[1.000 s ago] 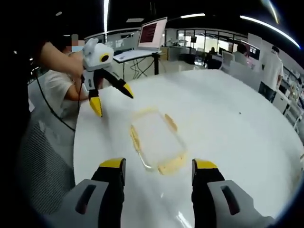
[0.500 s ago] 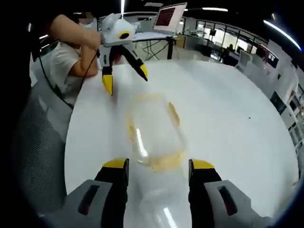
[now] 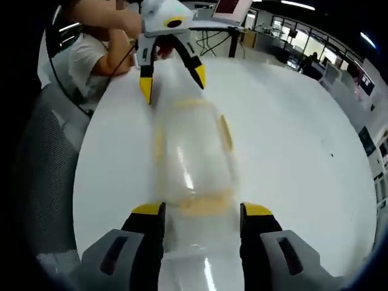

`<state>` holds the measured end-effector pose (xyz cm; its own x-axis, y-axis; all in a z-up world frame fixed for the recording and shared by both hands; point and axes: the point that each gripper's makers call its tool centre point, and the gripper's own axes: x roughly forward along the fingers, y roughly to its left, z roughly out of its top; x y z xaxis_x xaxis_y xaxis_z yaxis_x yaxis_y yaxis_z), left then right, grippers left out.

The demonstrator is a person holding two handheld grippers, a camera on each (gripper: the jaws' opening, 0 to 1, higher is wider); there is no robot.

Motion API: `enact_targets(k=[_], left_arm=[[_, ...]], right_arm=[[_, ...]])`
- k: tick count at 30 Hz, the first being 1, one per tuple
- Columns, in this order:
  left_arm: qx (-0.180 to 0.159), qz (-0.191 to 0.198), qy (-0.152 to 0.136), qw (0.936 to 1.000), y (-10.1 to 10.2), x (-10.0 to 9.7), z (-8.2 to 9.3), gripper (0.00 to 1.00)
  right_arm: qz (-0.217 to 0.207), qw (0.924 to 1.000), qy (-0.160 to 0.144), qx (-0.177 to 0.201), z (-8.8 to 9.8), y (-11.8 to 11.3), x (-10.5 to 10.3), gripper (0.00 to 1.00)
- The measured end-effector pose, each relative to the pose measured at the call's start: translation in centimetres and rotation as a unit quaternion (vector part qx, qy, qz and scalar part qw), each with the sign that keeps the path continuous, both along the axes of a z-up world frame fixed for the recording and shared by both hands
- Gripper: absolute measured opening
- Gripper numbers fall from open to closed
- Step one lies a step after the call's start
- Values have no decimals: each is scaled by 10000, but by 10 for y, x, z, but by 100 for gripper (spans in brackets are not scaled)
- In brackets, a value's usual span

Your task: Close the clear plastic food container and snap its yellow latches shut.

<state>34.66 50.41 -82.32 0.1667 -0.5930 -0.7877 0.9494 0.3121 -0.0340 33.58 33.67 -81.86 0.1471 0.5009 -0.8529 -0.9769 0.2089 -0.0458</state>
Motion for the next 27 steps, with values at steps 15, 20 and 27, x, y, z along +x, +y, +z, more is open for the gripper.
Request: enact_targets(k=[15,20,27], left_arm=[[521,-923,-116,9943,2,8,-12,54],[756,-1364,-246,9875,-1,10,-15,46],[952,-1758,-331,9792,-4,9,-21,34]], right_arm=[[616,9960,28,-650,-21,-5,2,42],[614,9956,127,-694,-24,-4,2,38],[661,9941,121,-852,-26,-5,2,37]])
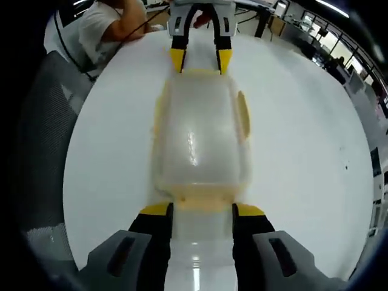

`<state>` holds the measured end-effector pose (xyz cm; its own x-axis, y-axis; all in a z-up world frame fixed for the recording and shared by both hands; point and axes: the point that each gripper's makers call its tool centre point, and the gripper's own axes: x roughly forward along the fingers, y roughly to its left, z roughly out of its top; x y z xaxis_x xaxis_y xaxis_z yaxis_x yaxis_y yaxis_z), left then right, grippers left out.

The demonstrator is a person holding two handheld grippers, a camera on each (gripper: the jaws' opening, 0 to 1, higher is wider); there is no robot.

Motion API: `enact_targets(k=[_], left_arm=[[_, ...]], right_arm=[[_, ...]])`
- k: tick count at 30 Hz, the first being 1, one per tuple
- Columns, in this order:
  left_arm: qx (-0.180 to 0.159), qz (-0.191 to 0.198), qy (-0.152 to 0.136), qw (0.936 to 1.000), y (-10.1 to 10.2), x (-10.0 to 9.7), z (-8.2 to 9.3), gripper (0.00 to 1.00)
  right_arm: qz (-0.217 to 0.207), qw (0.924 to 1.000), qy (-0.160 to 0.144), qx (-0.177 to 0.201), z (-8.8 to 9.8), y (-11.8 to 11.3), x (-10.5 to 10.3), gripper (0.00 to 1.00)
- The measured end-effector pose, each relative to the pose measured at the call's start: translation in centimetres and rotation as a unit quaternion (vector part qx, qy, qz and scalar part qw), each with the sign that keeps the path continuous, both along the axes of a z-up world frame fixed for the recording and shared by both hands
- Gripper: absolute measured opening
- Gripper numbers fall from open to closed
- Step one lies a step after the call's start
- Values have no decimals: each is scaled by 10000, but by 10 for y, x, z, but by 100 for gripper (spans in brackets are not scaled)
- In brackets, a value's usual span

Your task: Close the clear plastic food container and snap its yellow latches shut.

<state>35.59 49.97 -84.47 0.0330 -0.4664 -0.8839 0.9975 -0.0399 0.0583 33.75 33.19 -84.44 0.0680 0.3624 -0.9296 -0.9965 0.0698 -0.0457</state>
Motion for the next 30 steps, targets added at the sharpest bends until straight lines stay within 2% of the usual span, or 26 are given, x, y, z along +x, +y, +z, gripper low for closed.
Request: enact_targets(k=[9,12,19,23,28,30], left_arm=[[-55,35,28,10000,-1,-1,0,33],[19,-26,44,10000,0,-5,3,33],[-19,114,79,9999,10,-8,12,33],[-83,122,118,9998,10,-13,15,33],[29,175,95,9998,13,-15,3,33],[60,149,68,9998,13,-18,0,33]], right_arm=[[62,9998,112,-124,-3,-2,-2,36],[106,9998,149,-115,-2,-2,-4,36],[106,9996,255,96,12,7,-8,35],[168,9993,325,9,5,8,-12,35],[259,9992,206,-202,-2,11,-12,36],[424,9984,26,-370,-4,13,-11,37]])
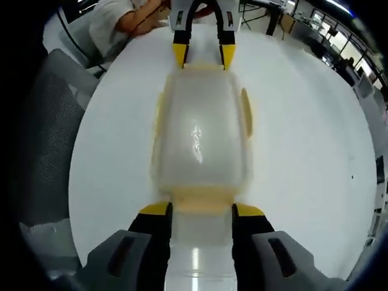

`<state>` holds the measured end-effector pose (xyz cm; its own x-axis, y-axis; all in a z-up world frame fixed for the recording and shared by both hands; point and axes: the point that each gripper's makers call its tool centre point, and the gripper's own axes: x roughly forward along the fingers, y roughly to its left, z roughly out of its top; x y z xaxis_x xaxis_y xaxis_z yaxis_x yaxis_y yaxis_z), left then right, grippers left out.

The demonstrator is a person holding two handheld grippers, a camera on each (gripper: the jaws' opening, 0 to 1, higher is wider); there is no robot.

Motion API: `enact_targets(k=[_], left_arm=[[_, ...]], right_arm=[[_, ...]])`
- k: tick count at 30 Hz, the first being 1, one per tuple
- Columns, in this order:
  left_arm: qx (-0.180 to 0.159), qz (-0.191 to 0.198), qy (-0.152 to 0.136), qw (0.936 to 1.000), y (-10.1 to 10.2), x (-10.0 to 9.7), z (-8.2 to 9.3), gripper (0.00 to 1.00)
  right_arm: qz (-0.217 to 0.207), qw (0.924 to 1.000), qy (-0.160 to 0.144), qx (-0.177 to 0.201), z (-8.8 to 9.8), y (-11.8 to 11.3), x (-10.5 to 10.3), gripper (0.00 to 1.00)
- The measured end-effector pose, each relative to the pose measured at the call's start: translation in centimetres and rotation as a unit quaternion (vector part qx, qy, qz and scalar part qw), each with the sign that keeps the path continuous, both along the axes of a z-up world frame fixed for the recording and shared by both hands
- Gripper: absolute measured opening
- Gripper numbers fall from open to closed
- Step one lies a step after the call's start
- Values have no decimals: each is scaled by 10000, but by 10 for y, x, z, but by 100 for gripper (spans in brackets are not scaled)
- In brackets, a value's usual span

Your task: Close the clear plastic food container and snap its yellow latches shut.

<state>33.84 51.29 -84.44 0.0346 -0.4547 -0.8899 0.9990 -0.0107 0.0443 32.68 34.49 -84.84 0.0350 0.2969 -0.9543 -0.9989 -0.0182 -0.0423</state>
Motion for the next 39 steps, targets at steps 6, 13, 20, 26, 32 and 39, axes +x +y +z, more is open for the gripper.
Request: enact_targets(k=[6,13,20,26,32,39], left_arm=[[-79,12,3,10000,1,4,1,33],[-116,71,47,9999,0,4,1,32],[-99,62,17,9999,-2,1,6,32],[-216,44,-20,9998,-4,-2,26,32],[-248,38,-113,9996,-6,1,48,32],[-250,52,-266,9993,-9,6,75,32]], right_arm=[[-98,9999,93,10,0,6,-1,38],[-123,9997,202,87,1,3,0,36],[-172,9996,205,34,7,4,-5,36],[-227,9994,193,175,27,2,-8,36],[-232,9993,70,283,49,2,-4,36],[-252,9992,-35,297,74,-1,0,36]])
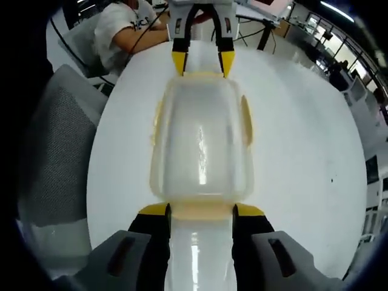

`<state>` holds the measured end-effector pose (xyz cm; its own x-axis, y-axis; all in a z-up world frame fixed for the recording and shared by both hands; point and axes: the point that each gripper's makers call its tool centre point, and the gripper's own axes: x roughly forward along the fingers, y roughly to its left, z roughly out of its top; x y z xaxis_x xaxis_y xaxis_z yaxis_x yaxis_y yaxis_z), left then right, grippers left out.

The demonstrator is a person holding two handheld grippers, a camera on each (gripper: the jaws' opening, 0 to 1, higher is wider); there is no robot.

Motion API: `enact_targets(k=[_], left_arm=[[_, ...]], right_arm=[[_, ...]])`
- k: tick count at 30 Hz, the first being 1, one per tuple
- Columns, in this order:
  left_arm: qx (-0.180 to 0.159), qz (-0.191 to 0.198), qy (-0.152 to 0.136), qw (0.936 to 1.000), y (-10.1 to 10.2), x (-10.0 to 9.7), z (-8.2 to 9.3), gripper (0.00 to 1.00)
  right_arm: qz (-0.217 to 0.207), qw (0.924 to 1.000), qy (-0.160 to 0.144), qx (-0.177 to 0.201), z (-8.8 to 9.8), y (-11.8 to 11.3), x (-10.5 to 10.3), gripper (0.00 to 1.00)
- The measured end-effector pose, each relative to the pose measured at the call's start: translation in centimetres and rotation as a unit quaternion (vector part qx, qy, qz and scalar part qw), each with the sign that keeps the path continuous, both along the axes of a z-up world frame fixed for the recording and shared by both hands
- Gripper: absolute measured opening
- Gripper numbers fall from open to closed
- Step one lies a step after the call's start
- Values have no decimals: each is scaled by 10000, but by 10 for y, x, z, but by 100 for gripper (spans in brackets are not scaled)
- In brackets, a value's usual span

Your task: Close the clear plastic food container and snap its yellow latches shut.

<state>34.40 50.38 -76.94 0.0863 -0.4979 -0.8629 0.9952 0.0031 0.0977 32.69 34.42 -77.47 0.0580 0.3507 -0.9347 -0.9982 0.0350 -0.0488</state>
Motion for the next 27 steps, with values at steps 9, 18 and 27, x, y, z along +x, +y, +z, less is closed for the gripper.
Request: enact_targets(k=[9,18,27], left_arm=[[21,82,-134,9999,-1,-5,17,33],[132,184,-23,9997,-6,-2,14,33],[97,236,48,9997,-27,-1,12,33]], right_arm=[[41,10000,-72,-19,11,-1,-3,37],[108,9999,-39,80,8,-5,1,37],[166,9998,43,59,6,-28,3,37]])
